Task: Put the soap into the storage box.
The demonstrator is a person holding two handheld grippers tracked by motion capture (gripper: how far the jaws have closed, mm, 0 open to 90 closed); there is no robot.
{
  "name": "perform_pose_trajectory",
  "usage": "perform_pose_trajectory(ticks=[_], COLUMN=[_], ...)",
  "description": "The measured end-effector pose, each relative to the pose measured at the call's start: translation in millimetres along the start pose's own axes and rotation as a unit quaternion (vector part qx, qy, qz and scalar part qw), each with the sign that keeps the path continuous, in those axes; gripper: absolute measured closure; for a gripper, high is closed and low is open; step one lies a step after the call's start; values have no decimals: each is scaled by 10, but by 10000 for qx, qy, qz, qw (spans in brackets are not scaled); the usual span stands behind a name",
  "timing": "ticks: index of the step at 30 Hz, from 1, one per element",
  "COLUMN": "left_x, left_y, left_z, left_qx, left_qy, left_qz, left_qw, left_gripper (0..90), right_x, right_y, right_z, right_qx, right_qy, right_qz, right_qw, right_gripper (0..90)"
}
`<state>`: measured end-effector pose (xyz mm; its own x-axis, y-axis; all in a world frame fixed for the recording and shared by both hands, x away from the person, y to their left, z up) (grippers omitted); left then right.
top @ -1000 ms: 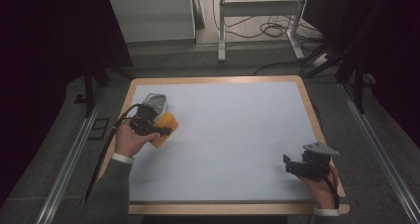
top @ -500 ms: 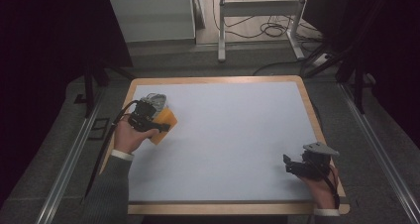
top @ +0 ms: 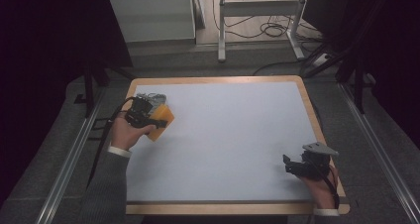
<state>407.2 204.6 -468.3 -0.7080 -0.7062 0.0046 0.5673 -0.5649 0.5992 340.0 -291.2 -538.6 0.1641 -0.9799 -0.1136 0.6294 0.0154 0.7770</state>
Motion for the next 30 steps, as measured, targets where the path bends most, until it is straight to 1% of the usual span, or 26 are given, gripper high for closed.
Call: perform_pose_trajectory(ticks=[2, 7, 9, 16, 22, 26, 30], left_x=[-34, -113, -141, -260, -330, -360, -375], left_y=[6, 26, 29, 39, 69, 95, 123], left_z=[15, 38, 52, 81, 61, 27, 8], left_qx=[-3, 13, 3, 39, 0, -8, -5], left_qy=[-1, 80, 80, 157, 198, 192, 165], left_qz=[5, 108, 112, 252, 287, 325, 318], left_qw=[10000, 9999, 9999, 9996, 9994, 9993, 9994], left_gripper=[610, 609, 609, 610, 609, 610, 610], right_x=[-4, -3, -1, -10, -30, -29, -26], right_y=[4, 8, 11, 17, 22, 28, 26], right_z=[2, 7, 12, 17, 22, 29, 28], right_qx=[10, 11, 18, 38, 58, 68, 66], right_qy=[7, 16, 9, 3, 1, 1, -3], right_qz=[-3, -6, -9, 18, 30, 27, 26], right_qw=[10000, 10000, 10000, 10000, 10000, 10000, 10000], right_gripper=[57, 57, 57, 57, 57, 57, 57])
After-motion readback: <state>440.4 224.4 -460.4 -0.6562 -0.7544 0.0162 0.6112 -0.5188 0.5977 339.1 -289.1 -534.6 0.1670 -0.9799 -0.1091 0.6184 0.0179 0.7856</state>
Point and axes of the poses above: each handheld gripper's, and its own axes: z roughly backward along the jaws, y roughly out of its top, x roughly to its right, the point moved 5 cm from there along -z, roughly forward along the jaws, and after that the axes turned 14 degrees about -z, right-handed, at the moved point
